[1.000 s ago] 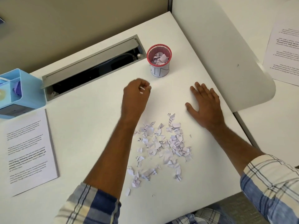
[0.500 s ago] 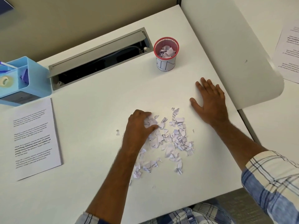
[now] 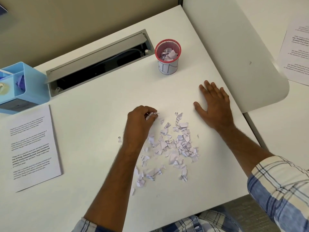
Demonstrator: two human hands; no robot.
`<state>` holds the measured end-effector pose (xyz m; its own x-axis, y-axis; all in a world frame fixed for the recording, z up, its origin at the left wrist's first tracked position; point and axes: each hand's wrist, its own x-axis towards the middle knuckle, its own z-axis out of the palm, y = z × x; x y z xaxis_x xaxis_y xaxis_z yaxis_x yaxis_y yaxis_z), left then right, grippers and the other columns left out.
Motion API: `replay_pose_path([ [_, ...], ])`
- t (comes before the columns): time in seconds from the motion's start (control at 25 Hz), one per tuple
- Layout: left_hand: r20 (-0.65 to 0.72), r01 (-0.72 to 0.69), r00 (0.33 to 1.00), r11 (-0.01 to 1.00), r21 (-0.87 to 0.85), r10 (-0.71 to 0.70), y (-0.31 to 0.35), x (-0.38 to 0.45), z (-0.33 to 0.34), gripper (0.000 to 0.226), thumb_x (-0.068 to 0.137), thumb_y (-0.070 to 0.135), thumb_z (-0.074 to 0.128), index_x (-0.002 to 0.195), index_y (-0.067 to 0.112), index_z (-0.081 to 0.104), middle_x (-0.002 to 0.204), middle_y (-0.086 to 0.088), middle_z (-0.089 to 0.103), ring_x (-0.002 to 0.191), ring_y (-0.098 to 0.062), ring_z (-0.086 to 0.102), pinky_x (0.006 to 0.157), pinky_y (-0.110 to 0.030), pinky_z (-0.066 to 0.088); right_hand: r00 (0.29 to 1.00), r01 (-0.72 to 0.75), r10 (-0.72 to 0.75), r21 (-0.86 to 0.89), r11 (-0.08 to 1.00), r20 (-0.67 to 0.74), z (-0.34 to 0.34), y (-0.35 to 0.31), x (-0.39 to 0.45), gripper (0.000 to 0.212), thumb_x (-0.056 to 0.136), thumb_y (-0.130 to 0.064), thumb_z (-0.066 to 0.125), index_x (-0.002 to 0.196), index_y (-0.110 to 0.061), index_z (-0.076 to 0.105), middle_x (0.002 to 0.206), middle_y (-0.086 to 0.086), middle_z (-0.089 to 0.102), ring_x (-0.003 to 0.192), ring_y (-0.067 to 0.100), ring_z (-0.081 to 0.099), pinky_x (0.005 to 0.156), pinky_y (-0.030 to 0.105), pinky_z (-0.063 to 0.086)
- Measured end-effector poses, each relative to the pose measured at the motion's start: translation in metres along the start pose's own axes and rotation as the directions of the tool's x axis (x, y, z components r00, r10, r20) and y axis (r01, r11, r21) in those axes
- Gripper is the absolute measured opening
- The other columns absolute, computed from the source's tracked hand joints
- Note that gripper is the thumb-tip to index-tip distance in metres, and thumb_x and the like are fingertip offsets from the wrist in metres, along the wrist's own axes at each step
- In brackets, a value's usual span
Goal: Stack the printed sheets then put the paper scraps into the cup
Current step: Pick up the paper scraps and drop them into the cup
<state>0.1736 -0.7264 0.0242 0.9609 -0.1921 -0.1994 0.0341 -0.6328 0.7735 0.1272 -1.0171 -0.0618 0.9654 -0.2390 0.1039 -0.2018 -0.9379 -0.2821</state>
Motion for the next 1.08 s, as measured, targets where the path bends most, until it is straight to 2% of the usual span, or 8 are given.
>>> replay_pose_path([
  [0.2, 0.025, -0.106, 0.994, 0.991, -0.086, 0.108, 0.054, 0.059, -0.011, 0.01, 0.093, 0.01, 0.076, 0.1, 0.015, 0.08, 0.088, 0.004, 0.079, 0.072, -0.001, 0.069, 0.073, -0.019, 0.056, 1.0, 0.002, -0.002, -0.015, 1.0, -0.015, 0.0, 0.0, 0.0, 0.066, 0.098, -0.051, 0.049, 0.156, -0.023, 0.037, 0.167, -0.001, 0.029, 0.155, 0.017, 0.023, 0.126, 0.044, 0.016],
  [0.36, 0.004, -0.208, 0.978, 0.969, -0.133, 0.211, 0.103, 0.12, -0.01, 0.009, 0.09, 0.01, 0.079, 0.092, 0.019, 0.079, 0.077, 0.006, 0.076, 0.062, -0.007, 0.064, 0.063, -0.027, 0.06, 1.0, 0.006, -0.006, -0.011, 1.0, -0.008, 0.001, 0.001, 0.001, 0.066, 0.098, -0.051, 0.049, 0.157, -0.023, 0.036, 0.167, -0.002, 0.028, 0.156, 0.016, 0.022, 0.126, 0.044, 0.016],
  [0.52, -0.018, -0.26, 0.966, 0.965, -0.032, 0.259, 0.126, 0.17, -0.002, 0.01, 0.088, 0.017, 0.081, 0.097, 0.016, 0.078, 0.08, 0.016, 0.068, 0.07, 0.0, 0.062, 0.067, -0.017, 0.055, 1.0, 0.007, -0.008, -0.011, 1.0, -0.018, 0.002, 0.002, 0.0, 0.066, 0.098, -0.051, 0.049, 0.157, -0.023, 0.037, 0.167, -0.002, 0.028, 0.156, 0.016, 0.022, 0.126, 0.044, 0.016],
  [0.64, 0.002, -0.251, 0.968, 0.965, 0.073, 0.252, 0.122, 0.188, 0.006, 0.024, 0.089, 0.025, 0.08, 0.11, 0.017, 0.073, 0.091, 0.012, 0.064, 0.08, -0.002, 0.06, 0.069, -0.014, 0.05, 1.0, 0.006, -0.007, -0.01, 1.0, -0.026, 0.001, 0.002, 0.001, 0.066, 0.098, -0.051, 0.05, 0.157, -0.023, 0.037, 0.167, -0.002, 0.028, 0.156, 0.016, 0.022, 0.126, 0.044, 0.017],
  [0.8, -0.004, -0.273, 0.96, 0.942, 0.194, 0.279, 0.109, 0.189, 0.012, 0.038, 0.091, 0.022, 0.076, 0.127, 0.018, 0.063, 0.123, 0.002, 0.06, 0.113, -0.013, 0.053, 0.094, -0.025, 0.051, 1.0, 0.007, -0.007, 0.006, 1.0, -0.029, 0.002, 0.002, 0.001, 0.066, 0.098, -0.05, 0.051, 0.156, -0.023, 0.038, 0.167, -0.001, 0.029, 0.156, 0.016, 0.022, 0.126, 0.045, 0.017],
  [0.88, -0.09, -0.269, 0.956, 0.957, 0.108, 0.278, 0.103, 0.181, 0.01, 0.034, 0.091, 0.019, 0.071, 0.124, 0.017, 0.063, 0.123, 0.002, 0.06, 0.11, -0.014, 0.054, 0.094, -0.025, 0.051, 1.0, 0.005, -0.005, 0.007, 1.0, -0.023, 0.002, 0.003, 0.001, 0.066, 0.098, -0.05, 0.051, 0.156, -0.023, 0.037, 0.167, -0.002, 0.028, 0.156, 0.016, 0.022, 0.126, 0.045, 0.017],
  [1.0, -0.149, -0.293, 0.947, 0.955, -0.041, 0.284, 0.089, 0.152, 0.012, 0.03, 0.091, 0.017, 0.071, 0.12, 0.013, 0.062, 0.12, 0.0, 0.06, 0.104, -0.014, 0.057, 0.087, -0.013, 0.047, 1.0, 0.003, -0.003, 0.01, 1.0, -0.019, 0.002, 0.002, 0.001, 0.066, 0.098, -0.05, 0.051, 0.156, -0.023, 0.037, 0.167, -0.002, 0.028, 0.156, 0.016, 0.021, 0.126, 0.045, 0.017],
  [1.08, -0.119, -0.317, 0.943, 0.948, -0.042, 0.31, 0.071, 0.126, 0.02, 0.028, 0.091, 0.016, 0.072, 0.117, 0.012, 0.063, 0.117, 0.002, 0.059, 0.1, -0.017, 0.057, 0.089, -0.019, 0.047, 1.0, 0.008, -0.008, 0.012, 1.0, -0.023, 0.001, 0.002, 0.001, 0.065, 0.098, -0.05, 0.052, 0.156, -0.023, 0.038, 0.167, -0.002, 0.028, 0.156, 0.016, 0.022, 0.126, 0.045, 0.017],
])
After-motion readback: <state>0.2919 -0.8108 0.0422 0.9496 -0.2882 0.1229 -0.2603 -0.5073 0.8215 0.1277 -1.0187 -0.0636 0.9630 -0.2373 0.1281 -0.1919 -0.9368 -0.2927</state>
